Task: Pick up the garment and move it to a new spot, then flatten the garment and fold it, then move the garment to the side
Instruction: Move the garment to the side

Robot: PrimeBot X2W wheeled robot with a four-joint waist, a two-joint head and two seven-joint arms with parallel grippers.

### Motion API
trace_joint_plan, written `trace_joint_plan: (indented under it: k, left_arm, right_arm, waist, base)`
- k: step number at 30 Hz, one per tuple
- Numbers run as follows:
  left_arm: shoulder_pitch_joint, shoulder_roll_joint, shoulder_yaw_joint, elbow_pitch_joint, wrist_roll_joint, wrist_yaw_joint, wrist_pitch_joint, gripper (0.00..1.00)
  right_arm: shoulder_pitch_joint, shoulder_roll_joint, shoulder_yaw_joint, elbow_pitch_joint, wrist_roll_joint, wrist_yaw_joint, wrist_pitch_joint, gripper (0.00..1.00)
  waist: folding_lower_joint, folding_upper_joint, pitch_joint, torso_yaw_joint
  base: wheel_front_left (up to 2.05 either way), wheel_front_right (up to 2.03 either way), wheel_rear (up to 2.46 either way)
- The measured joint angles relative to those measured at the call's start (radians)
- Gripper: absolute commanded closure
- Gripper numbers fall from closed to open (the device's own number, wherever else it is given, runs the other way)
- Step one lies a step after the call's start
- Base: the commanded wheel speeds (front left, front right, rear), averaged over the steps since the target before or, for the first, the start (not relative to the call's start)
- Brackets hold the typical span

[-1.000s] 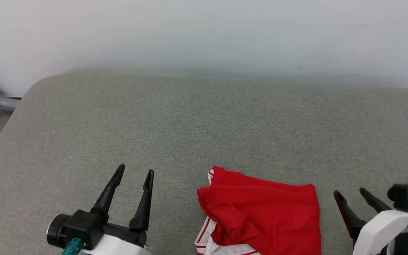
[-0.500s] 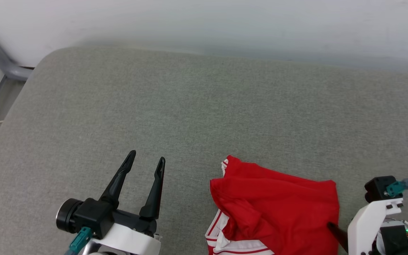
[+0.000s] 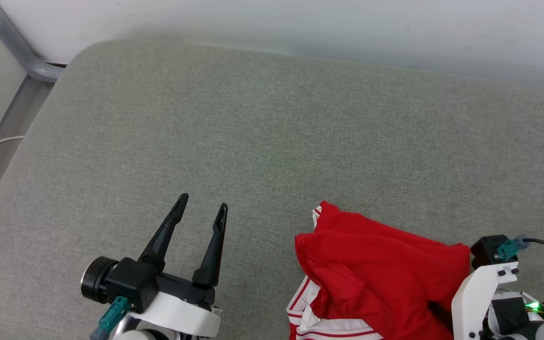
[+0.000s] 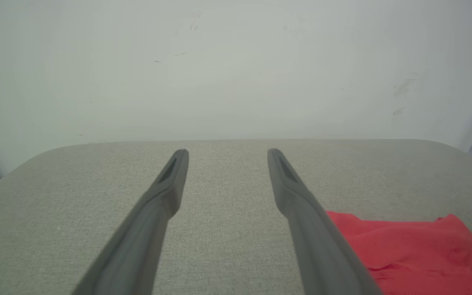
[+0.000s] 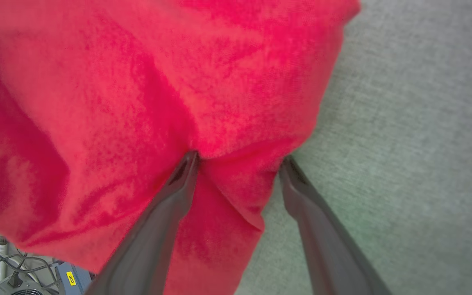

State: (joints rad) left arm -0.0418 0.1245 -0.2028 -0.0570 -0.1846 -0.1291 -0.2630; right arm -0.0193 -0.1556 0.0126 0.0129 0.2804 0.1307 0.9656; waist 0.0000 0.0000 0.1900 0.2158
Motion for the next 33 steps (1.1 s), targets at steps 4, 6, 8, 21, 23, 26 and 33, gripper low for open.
trace_joint_plan:
  k: [4, 6, 8, 21, 23, 26, 33]
  left_arm:
    - [-0.002, 0.000, -0.009, 0.003, 0.004, 0.000, 0.000, 0.00]
    - [-0.002, 0.000, -0.012, 0.003, 0.004, 0.000, 0.000, 0.00]
    - [-0.002, 0.004, -0.027, 0.002, 0.004, 0.000, 0.000, 0.00]
    - [-0.025, 0.008, -0.078, -0.015, 0.014, 0.000, 0.000, 0.00]
    - [-0.039, 0.008, -0.095, -0.021, 0.015, 0.000, 0.000, 0.00]
    - [-0.070, 0.013, -0.117, -0.038, 0.025, 0.000, 0.000, 0.00]
    - [-0.164, 0.046, -0.160, -0.079, 0.046, 0.000, 0.000, 0.00]
  right_arm:
    - [-0.007, -0.015, 0.033, 0.031, 0.000, 0.001, -0.024, 1.00]
    - [-0.010, -0.016, 0.038, 0.036, 0.000, 0.001, -0.032, 1.00]
    - [-0.023, -0.032, 0.056, 0.042, -0.002, 0.001, -0.050, 1.00]
    - [-0.219, -0.400, 0.308, -0.035, -0.034, 0.001, -0.112, 1.00]
    - [-0.266, -0.480, 0.343, -0.033, -0.034, 0.001, -0.125, 1.00]
    - [-0.343, -0.580, 0.380, -0.029, -0.017, 0.001, -0.153, 1.00]
    - [-0.499, -0.756, 0.414, 0.089, -0.001, 0.001, -0.301, 1.00]
  waist:
    - [0.0000, 0.0000, -0.003, 0.002]
    - [0.0000, 0.0000, -0.006, 0.000]
    - [0.0000, 0.0000, -0.010, -0.008]
    - [0.0001, 0.0000, 0.004, -0.135]
    - [0.0001, 0.0000, 0.015, -0.163]
    - [0.0001, 0.0000, 0.040, -0.206]
    - [0.0002, 0.0000, 0.148, -0.286]
  base:
    - [0.00, 0.00, 0.00]
    - [0.00, 0.00, 0.00]
    - [0.00, 0.00, 0.00]
    - [0.00, 0.00, 0.00]
    - [0.00, 0.00, 0.00]
    - [0.00, 0.00, 0.00]
    - [0.00, 0.00, 0.00]
